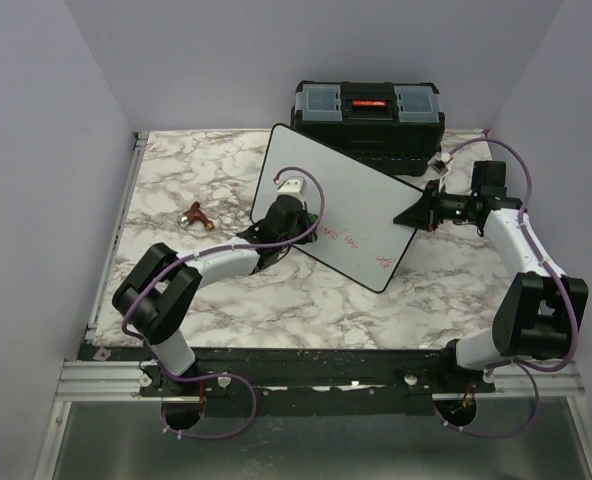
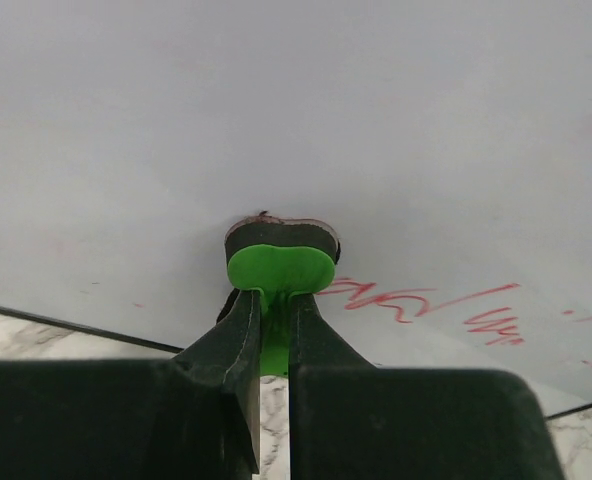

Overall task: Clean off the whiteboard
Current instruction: Erase the whiteboard at the whiteboard stand.

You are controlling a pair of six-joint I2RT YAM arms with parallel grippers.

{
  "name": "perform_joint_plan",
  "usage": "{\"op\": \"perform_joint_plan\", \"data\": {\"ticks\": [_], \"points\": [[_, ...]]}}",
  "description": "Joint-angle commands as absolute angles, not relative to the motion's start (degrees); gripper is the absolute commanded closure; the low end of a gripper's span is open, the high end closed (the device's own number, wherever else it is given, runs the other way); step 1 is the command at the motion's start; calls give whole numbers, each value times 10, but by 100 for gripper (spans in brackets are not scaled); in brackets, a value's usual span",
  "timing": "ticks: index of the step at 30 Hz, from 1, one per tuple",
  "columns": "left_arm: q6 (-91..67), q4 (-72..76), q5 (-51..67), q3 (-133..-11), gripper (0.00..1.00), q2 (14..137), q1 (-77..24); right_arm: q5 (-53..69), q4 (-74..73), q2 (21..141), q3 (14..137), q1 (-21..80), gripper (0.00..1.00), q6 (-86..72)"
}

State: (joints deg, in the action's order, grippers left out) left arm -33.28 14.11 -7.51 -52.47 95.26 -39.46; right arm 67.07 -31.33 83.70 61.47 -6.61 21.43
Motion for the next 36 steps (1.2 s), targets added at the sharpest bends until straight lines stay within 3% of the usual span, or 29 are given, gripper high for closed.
{"op": "perform_joint_plan", "data": {"ticks": [1,7,16,21,36], "points": [[-344,199,-50,-564,100,982,-454,687,-383,846,593,-41,99,234],[-343,200,-62,-544,100,986,-454,688,-386,843,595,-41,99,236],[-338,187,-61,-505,100,956,-338,689,-383,838,594,-40,99,234],[-322,186,-56,-519,100,953,-321,684,-377,838,592,-40,99,229],[-377,252,-59,-529,100,1017,-459,687,-378,839,592,-40,99,229]]}}
